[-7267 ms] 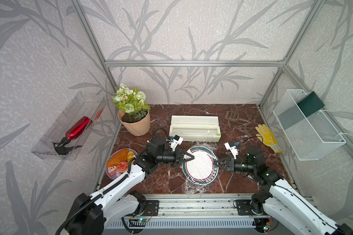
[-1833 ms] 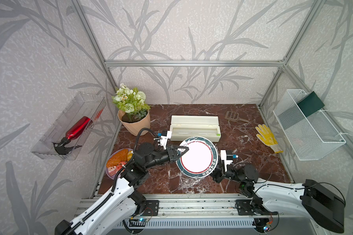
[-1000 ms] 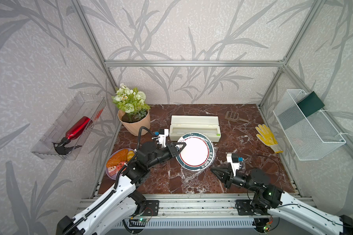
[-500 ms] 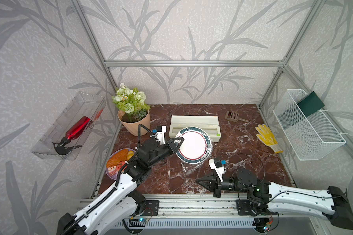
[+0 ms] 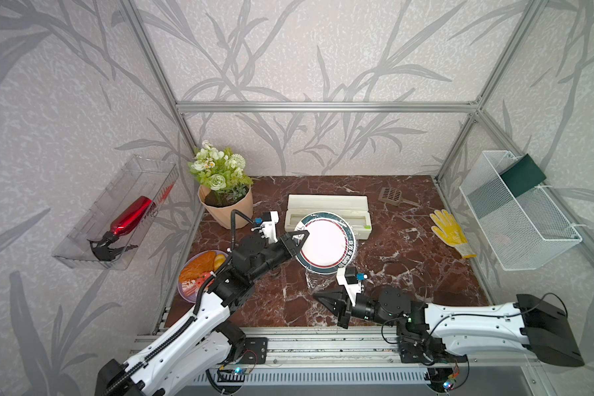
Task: Wrap the plate with plastic wrap
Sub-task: Cover the plate with plastic wrap.
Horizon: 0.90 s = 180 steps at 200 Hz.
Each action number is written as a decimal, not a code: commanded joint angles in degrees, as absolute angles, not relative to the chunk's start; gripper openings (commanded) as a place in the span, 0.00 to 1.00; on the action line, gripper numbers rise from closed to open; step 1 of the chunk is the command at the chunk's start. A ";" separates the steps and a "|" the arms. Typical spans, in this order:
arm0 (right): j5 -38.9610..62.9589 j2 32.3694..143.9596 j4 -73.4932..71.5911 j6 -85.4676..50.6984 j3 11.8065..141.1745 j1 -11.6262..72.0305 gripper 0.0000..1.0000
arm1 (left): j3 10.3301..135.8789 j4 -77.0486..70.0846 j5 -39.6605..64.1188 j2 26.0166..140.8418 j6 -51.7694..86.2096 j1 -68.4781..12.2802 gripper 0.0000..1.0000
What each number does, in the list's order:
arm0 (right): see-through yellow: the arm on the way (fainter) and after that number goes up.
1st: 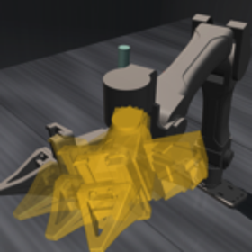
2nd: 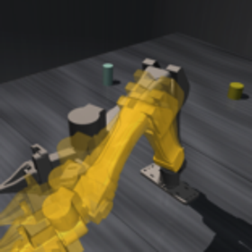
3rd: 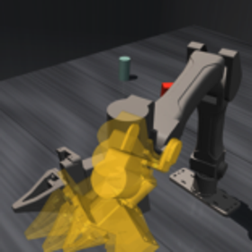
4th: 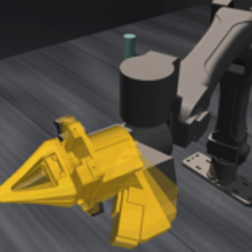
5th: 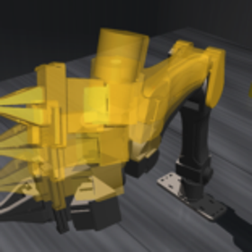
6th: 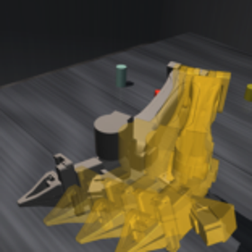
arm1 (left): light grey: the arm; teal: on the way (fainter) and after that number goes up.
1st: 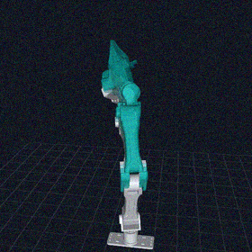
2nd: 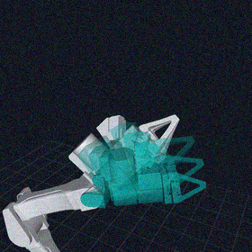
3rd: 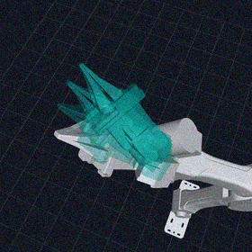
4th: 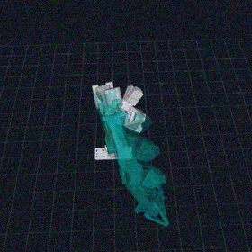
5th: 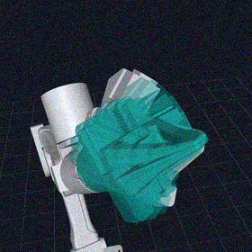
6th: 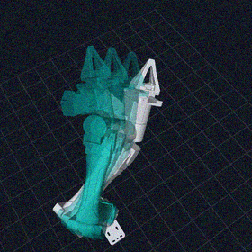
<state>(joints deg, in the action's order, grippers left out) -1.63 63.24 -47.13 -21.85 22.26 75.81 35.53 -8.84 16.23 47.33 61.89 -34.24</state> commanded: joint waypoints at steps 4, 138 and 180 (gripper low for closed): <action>-7.64 66.17 -58.79 -17.60 23.68 76.35 0.00 | 35.75 -14.17 16.15 46.10 64.22 -35.02 0.11; -10.59 67.77 -59.61 -12.97 23.83 73.17 0.00 | 32.70 -13.63 11.39 42.06 66.71 -36.81 0.11; -10.76 68.33 -57.28 -14.00 22.70 73.15 0.02 | 33.91 -13.75 10.22 42.50 67.06 -36.82 0.11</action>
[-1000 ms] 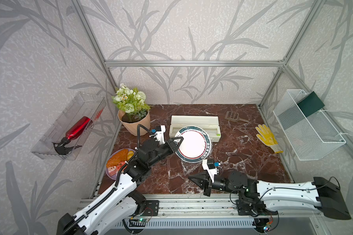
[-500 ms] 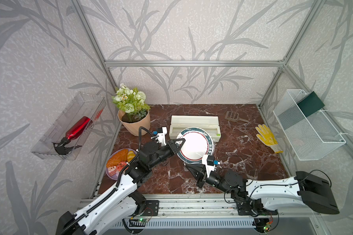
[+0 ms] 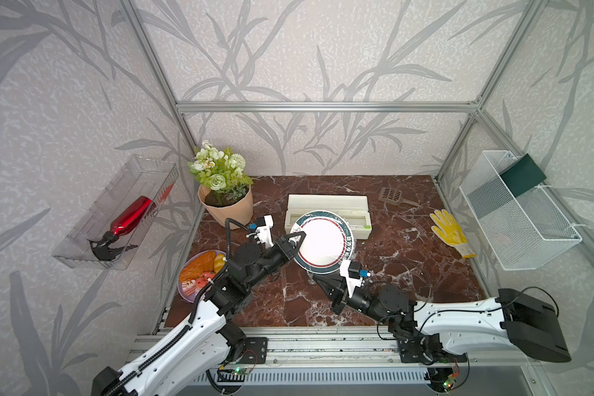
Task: Wrap the plate with plastic wrap
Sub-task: Cover the plate with plastic wrap.
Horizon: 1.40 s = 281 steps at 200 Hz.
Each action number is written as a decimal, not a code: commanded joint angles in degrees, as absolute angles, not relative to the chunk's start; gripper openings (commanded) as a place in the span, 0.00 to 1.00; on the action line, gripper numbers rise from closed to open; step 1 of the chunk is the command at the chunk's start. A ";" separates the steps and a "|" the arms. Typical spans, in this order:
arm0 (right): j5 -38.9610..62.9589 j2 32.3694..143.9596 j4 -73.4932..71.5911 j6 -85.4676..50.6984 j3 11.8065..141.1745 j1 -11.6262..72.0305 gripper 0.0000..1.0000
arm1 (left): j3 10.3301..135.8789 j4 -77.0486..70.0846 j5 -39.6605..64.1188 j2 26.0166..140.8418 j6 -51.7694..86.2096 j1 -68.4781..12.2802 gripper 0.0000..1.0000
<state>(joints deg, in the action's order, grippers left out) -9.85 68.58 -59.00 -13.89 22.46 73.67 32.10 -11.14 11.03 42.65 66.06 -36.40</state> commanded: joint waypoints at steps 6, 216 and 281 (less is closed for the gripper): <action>-11.63 68.46 -57.46 -13.59 22.59 73.21 0.02 | 34.29 -13.80 11.02 42.91 67.14 -36.77 0.11; -16.13 68.22 -68.12 -17.70 18.06 65.61 0.09 | 32.02 -12.80 8.90 39.96 68.46 -38.56 0.10; -18.50 46.51 -37.84 -18.18 10.59 60.60 0.27 | 37.53 -6.33 12.28 37.97 69.95 -38.35 0.10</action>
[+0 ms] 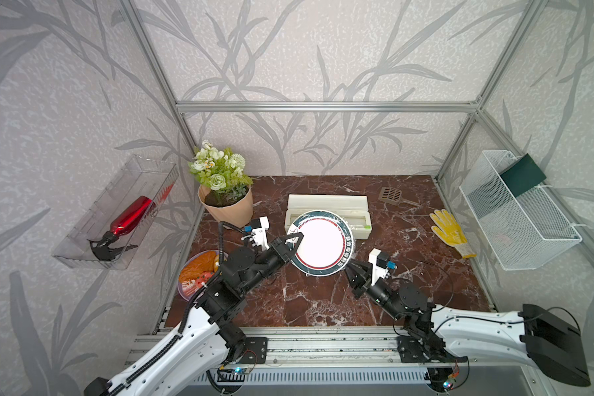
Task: Wrap the plate with plastic wrap
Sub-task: Cover the plate with plastic wrap.
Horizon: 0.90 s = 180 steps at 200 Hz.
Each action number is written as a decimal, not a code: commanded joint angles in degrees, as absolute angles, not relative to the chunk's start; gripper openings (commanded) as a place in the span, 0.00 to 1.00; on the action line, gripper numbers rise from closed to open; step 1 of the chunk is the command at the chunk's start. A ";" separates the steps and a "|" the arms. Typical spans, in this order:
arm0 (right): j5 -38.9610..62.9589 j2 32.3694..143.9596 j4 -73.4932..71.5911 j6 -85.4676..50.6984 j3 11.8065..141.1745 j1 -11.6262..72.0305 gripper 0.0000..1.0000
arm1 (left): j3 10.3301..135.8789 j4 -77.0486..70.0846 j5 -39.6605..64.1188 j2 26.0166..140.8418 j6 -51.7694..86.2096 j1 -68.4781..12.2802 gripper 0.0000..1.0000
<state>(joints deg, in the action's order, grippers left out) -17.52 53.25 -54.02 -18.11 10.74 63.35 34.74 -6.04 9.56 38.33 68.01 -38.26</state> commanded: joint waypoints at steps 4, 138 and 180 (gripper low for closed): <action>-17.40 45.28 -36.42 -17.98 10.68 59.61 0.30 | 37.44 -6.52 12.97 38.07 70.47 -38.34 0.10; 29.13 65.68 -68.11 -29.88 15.83 37.13 0.85 | 38.36 -8.21 27.86 39.70 77.70 -38.32 0.10; 33.38 72.01 -80.57 -35.75 14.49 37.10 0.37 | 36.38 -7.00 24.68 38.78 76.47 -38.15 0.08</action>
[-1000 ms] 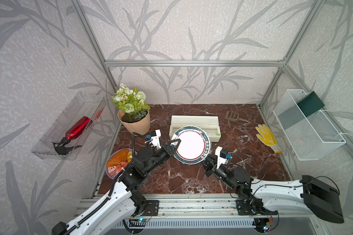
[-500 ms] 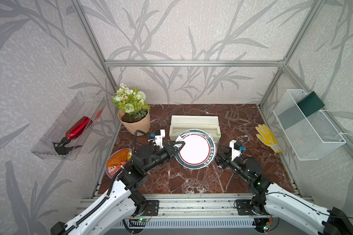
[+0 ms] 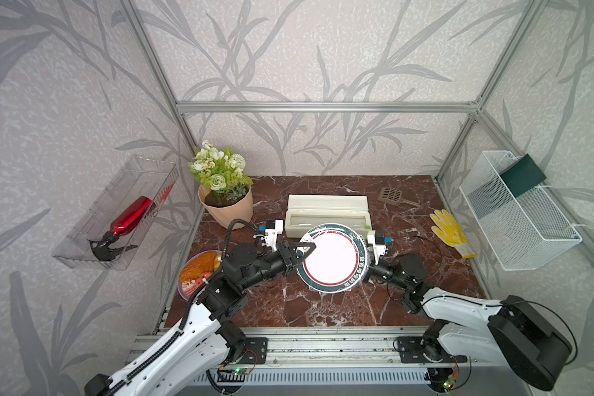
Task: Wrap the plate with plastic wrap
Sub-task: Cover the plate with plastic wrap, then place the plate at the center of the board.
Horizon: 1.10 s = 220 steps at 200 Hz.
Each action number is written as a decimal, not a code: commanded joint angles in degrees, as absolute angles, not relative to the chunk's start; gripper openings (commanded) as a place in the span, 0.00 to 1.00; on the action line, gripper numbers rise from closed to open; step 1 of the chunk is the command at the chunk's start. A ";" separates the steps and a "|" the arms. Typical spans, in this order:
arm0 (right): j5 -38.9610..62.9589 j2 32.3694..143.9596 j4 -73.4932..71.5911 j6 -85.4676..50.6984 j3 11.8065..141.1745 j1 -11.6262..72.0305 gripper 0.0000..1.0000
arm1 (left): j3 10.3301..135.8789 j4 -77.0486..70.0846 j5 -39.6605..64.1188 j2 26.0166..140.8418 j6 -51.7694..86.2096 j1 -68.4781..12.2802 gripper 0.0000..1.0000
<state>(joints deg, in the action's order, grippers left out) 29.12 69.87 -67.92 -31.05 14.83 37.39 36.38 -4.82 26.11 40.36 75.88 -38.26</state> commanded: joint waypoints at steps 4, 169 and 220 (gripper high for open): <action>33.58 72.11 -80.40 -36.03 14.30 37.17 0.32 | 36.16 -7.11 24.67 38.90 76.40 -38.21 0.08; 21.07 70.48 -55.07 -48.50 7.56 47.90 0.00 | 16.11 -13.37 12.20 41.56 74.55 -37.73 0.06; 20.66 87.37 -62.14 -54.91 8.70 47.81 0.00 | 12.48 -19.61 10.85 48.52 75.27 -37.83 0.06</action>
<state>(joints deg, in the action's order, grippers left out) 20.91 80.16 -57.69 -50.11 7.57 47.57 12.86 -14.02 14.66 46.96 74.85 -37.98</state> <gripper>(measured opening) 0.044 0.094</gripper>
